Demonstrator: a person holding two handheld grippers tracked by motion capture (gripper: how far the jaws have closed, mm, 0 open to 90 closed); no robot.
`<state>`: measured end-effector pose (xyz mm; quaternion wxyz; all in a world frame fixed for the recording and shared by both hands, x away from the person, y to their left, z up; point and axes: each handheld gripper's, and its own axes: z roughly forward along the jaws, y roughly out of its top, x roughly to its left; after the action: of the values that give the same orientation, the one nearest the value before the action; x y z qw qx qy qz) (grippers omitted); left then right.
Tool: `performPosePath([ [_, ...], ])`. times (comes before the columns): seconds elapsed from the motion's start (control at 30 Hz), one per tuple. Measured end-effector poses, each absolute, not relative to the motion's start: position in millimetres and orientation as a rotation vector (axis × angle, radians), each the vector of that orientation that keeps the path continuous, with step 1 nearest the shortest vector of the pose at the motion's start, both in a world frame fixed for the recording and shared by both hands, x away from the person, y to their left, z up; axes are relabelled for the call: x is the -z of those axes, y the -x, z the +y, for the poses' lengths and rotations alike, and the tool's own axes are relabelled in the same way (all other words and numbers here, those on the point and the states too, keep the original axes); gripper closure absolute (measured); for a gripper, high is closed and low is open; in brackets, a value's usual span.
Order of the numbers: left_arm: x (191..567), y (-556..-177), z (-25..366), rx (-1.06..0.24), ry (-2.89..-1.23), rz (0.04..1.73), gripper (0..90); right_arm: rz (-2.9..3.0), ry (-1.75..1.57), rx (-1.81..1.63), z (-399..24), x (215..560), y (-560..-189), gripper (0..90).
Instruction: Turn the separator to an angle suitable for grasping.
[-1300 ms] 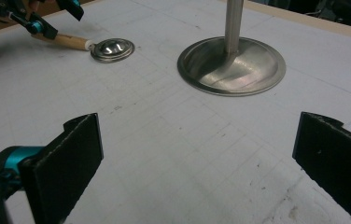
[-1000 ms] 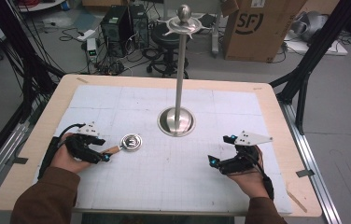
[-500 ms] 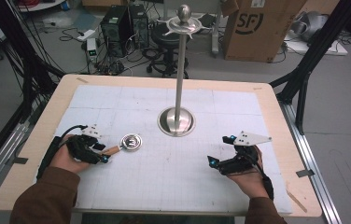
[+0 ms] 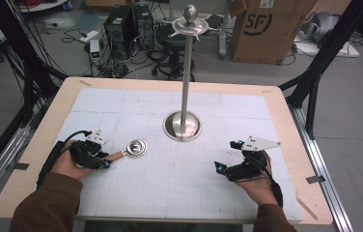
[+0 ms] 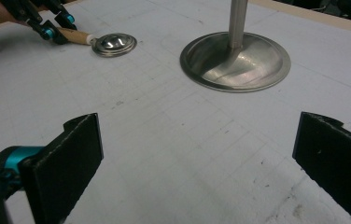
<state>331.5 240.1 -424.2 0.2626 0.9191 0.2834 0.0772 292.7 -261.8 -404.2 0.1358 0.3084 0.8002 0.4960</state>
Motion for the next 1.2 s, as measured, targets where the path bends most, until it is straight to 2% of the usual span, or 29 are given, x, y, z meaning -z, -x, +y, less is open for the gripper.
performPosePath([
  [0.6, 422.2, -328.5, 230.8, -0.218, -2.518, 0.715, 67.2, 2.317, -0.886, -1.438, -262.0, 404.5, -293.1, 0.4],
  [1.2, 419.6, -322.7, 178.0, -0.156, -2.558, 0.542, 67.1, 2.318, -0.89, -1.44, -261.9, 404.9, -294.0, 0.4],
])
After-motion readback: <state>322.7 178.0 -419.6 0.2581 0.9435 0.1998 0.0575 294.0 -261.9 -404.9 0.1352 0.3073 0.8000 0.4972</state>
